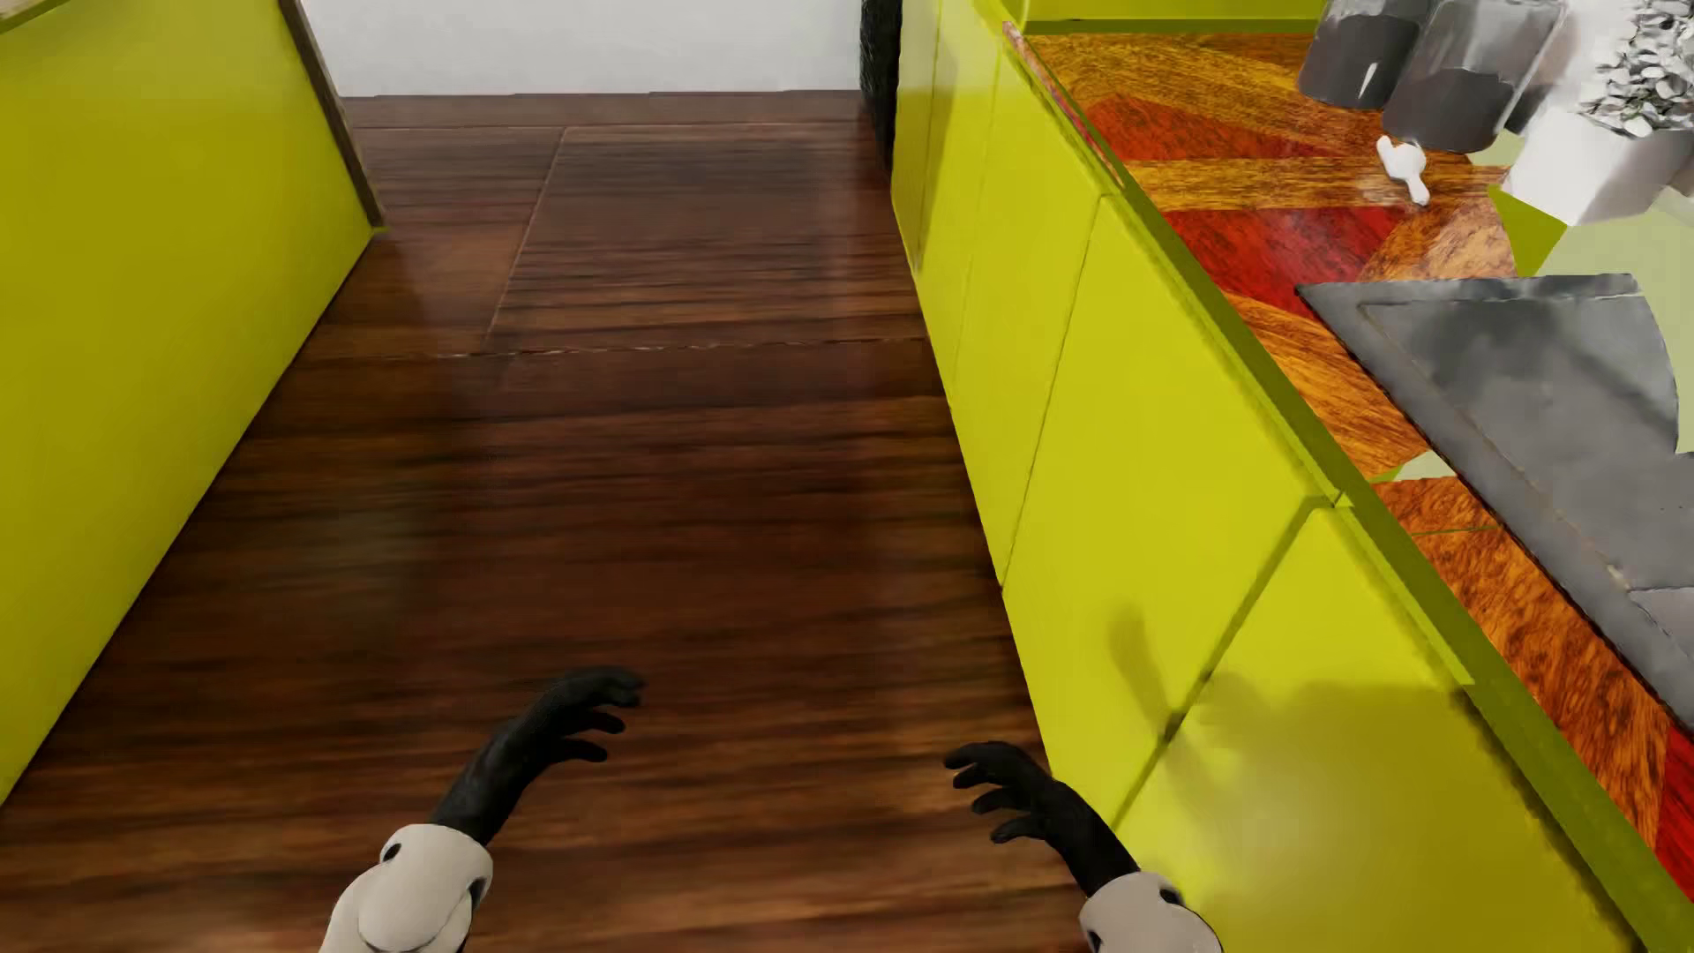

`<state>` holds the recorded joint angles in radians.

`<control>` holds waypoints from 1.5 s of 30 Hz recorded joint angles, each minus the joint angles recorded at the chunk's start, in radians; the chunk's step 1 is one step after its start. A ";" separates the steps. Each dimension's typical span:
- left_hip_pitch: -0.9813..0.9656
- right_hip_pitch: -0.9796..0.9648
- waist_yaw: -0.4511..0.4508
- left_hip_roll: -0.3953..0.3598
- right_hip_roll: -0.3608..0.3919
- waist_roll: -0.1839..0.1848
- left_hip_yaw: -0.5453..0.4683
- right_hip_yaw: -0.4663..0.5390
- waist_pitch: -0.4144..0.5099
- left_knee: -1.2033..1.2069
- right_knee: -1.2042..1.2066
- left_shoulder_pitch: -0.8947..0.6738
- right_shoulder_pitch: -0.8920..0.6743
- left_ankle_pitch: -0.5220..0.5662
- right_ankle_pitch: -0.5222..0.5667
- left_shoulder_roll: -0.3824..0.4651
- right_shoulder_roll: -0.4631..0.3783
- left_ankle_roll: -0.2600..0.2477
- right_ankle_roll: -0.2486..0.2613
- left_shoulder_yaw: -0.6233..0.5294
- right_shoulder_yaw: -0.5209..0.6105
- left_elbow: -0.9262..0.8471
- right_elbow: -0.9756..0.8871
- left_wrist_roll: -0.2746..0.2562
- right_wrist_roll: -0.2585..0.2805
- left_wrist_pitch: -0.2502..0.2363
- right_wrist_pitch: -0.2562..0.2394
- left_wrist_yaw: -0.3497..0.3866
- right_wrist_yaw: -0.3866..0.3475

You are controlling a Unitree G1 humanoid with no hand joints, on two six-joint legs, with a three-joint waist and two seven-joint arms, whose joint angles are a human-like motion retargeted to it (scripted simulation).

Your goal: Raise arm

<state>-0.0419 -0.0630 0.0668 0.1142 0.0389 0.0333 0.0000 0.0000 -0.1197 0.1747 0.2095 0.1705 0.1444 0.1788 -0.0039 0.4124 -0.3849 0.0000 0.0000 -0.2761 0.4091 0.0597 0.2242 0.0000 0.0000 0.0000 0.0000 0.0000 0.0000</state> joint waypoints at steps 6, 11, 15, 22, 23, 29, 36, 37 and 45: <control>0.003 0.005 -0.003 0.004 0.000 0.002 0.000 0.000 0.001 0.000 0.000 0.002 -0.001 -0.004 0.000 -0.001 0.003 0.000 0.000 -0.001 -0.001 -0.002 0.000 0.000 0.000 0.000 0.000 0.000 0.000; 0.008 0.006 0.001 0.004 -0.001 0.000 0.000 0.000 0.000 -0.002 0.002 0.003 0.000 -0.004 -0.003 -0.001 0.006 0.000 0.000 0.003 -0.008 -0.003 -0.005 0.000 0.000 0.000 0.000 0.000 0.000; 0.013 0.017 -0.005 0.007 0.003 0.005 0.000 0.000 0.003 0.000 -0.013 0.003 -0.005 -0.011 0.004 -0.002 0.003 0.000 0.000 0.004 0.000 -0.006 -0.010 0.000 0.000 0.000 0.000 0.000 0.000; 0.032 0.042 -0.012 -0.011 -0.008 -0.001 0.000 0.000 0.030 0.006 -0.020 -0.007 -0.027 -0.013 0.011 0.017 -0.031 0.000 0.000 0.038 -0.011 -0.070 -0.099 0.000 0.000 0.000 0.000 0.000 0.000; 0.029 0.041 -0.012 -0.009 -0.004 0.002 0.000 0.000 0.029 0.007 -0.019 -0.016 -0.034 -0.013 0.011 0.026 -0.037 0.000 0.000 0.053 -0.027 -0.091 -0.125 0.000 0.000 0.000 0.000 0.000 0.000; 0.008 0.005 0.010 0.003 0.003 0.006 0.000 0.000 0.003 -0.004 0.007 -0.085 -0.110 0.024 -0.019 0.082 -0.088 0.000 0.000 0.169 -0.134 -0.227 -0.315 0.000 0.000 0.000 0.000 0.000 0.000; -0.003 -0.002 0.011 0.005 0.007 0.004 0.000 0.000 -0.006 -0.001 0.002 -0.257 -0.258 0.026 -0.013 0.153 -0.153 0.000 0.000 0.392 -0.346 -0.337 -0.476 0.000 0.000 0.000 0.000 0.000 0.000; -0.003 -0.005 0.014 0.008 0.009 0.005 0.000 0.000 -0.006 -0.003 0.008 -0.286 -0.282 0.026 -0.016 0.168 -0.165 0.000 0.000 0.411 -0.372 -0.342 -0.487 0.000 0.000 0.000 0.000 0.000 0.000; -0.009 -0.004 0.002 0.006 0.011 0.006 0.000 0.000 -0.003 -0.001 0.004 -0.557 -0.583 0.041 -0.006 0.325 -0.261 0.000 0.000 0.507 -0.557 -0.332 -0.523 0.000 0.000 0.000 0.000 0.000 0.000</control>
<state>-0.0510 -0.0670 0.0689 0.1202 0.0496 0.0389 0.0000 0.0000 -0.1226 0.1736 0.2132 -0.3868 -0.4389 0.2197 -0.0098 0.7370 -0.6463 0.0000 0.0000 0.2306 -0.1475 -0.2719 -0.2985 0.0000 0.0000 0.0000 0.0000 0.0000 0.0000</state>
